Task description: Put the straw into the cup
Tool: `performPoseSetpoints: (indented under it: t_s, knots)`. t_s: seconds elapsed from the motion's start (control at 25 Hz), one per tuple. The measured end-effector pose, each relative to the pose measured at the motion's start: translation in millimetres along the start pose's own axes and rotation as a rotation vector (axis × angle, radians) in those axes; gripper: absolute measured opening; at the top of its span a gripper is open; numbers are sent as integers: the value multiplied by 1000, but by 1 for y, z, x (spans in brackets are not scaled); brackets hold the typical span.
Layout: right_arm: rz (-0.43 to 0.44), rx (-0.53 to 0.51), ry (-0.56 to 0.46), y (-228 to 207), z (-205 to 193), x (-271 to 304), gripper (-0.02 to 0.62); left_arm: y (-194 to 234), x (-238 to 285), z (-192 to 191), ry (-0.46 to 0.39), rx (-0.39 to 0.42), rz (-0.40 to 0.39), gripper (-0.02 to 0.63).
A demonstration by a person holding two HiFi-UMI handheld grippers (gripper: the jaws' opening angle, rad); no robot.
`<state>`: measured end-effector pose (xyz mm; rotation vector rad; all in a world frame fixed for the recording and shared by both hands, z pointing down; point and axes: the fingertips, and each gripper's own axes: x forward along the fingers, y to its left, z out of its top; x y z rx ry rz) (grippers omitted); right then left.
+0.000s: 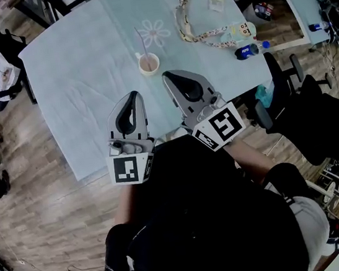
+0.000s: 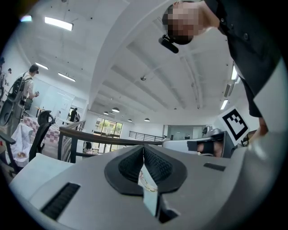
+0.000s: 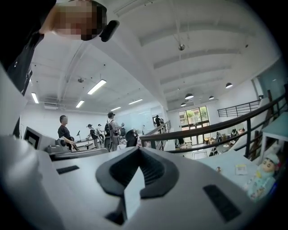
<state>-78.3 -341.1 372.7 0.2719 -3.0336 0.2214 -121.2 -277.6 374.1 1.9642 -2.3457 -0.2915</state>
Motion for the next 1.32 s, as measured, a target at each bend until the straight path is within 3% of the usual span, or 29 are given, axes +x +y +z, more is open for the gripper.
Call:
performPoseSetpoints:
  t_s: [0.2, 0.44, 0.64, 1.04, 1.32]
  knots:
    - [-23, 22, -25, 18, 3, -19, 8, 6, -33, -5, 41, 1, 26, 14]
    - [-13, 0, -71, 40, 18, -24, 8, 8, -57, 16, -22, -7, 40, 14]
    - [4, -12, -81, 53, 21, -21, 8, 13, -59, 24, -50, -4, 35, 14]
    - [-23, -22, -67, 44, 21, -20, 8, 22, -57, 4, 4, -4, 46, 14]
    - [-27, -28, -54, 40, 18, -9, 8, 22, -46, 2, -10, -6, 13, 14]
